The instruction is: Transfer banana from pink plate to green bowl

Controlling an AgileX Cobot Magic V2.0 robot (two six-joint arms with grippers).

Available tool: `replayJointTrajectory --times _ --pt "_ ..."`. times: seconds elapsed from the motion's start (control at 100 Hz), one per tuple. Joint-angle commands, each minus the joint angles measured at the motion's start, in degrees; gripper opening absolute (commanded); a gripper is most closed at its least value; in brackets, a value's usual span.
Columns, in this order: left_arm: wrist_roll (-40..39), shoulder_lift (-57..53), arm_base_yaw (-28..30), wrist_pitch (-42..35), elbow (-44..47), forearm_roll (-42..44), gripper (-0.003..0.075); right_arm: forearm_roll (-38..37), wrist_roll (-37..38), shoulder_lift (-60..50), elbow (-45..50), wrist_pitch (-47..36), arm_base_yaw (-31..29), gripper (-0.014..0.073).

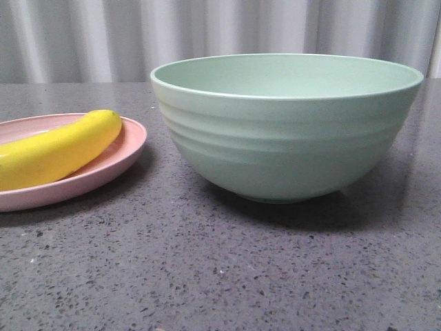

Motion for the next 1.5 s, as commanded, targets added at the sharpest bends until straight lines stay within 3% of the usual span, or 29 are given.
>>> replayJointTrajectory --times 0.0,0.13,0.29,0.59,0.81,1.49 --pt "-0.48 2.75 -3.57 -0.03 -4.22 2.02 0.0369 0.00 -0.06 0.60 -1.75 -4.09 -0.30 -0.0065" --pt "-0.38 7.00 -10.71 10.34 -8.74 7.23 0.0370 0.00 -0.06 0.60 -1.75 -4.09 -0.30 -0.0065" --pt "2.76 12.32 -16.79 23.32 -14.52 7.62 0.0370 0.00 -0.06 0.60 -1.75 -4.20 -0.30 -0.0065" --pt "4.73 20.82 -18.81 38.11 -20.78 6.83 0.0370 0.00 -0.06 0.60 -1.75 -4.20 -0.30 -0.0065" --pt "9.35 24.46 -18.81 41.33 -22.52 3.62 0.0370 0.00 -0.06 0.60 -1.75 -4.20 -0.30 -0.0065" --pt "9.34 30.91 -18.81 40.74 -23.26 4.07 0.0364 0.00 -0.03 0.60 -1.75 -4.20 -0.30 -0.0065"
